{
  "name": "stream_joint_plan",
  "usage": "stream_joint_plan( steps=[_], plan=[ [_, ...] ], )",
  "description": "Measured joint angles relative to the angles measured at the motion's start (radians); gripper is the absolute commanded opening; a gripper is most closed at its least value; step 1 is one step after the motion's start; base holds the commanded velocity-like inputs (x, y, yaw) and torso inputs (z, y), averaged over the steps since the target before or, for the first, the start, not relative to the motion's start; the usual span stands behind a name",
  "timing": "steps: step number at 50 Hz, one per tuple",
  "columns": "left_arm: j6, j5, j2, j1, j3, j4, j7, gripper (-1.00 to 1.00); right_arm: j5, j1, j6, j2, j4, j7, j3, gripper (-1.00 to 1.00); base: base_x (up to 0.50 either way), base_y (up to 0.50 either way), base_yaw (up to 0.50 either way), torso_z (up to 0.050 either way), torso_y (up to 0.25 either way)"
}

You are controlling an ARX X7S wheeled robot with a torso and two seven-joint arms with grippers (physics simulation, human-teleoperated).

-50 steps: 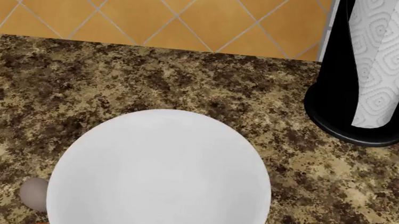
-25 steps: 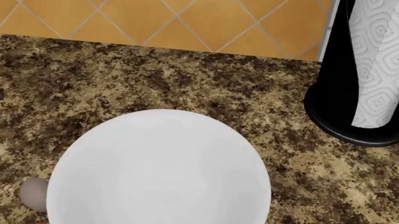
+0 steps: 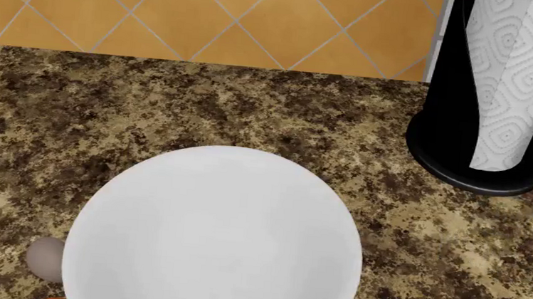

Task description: Place the eggs and milk next to the bowl.

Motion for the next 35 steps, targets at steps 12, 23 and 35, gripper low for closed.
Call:
stream_joint_plan(
  steps=[12, 23, 35],
  plan=[
    [0.000, 0.001, -0.001, -0.001, 0.002, 0.000, 0.000, 1.00, 0.006, 0.000, -0.016, 0.000, 0.019, 0.005, 0.006, -1.00, 0.00, 0.00, 0.00, 0.000, 0.000],
    [-0.001, 0.001, -0.002, -0.001, 0.003, 0.000, 0.001, 1.00, 0.022, -0.008, -0.015, 0.004, 0.007, 0.016, 0.013, -1.00, 0.00, 0.00, 0.00, 0.000, 0.000],
    [0.005, -0.001, -0.001, 0.000, 0.002, -0.001, 0.007, 1.00, 0.069, -0.081, 0.051, 0.028, -0.144, 0.037, 0.039, -1.00, 0.00, 0.00, 0.00, 0.000, 0.000]
  ],
)
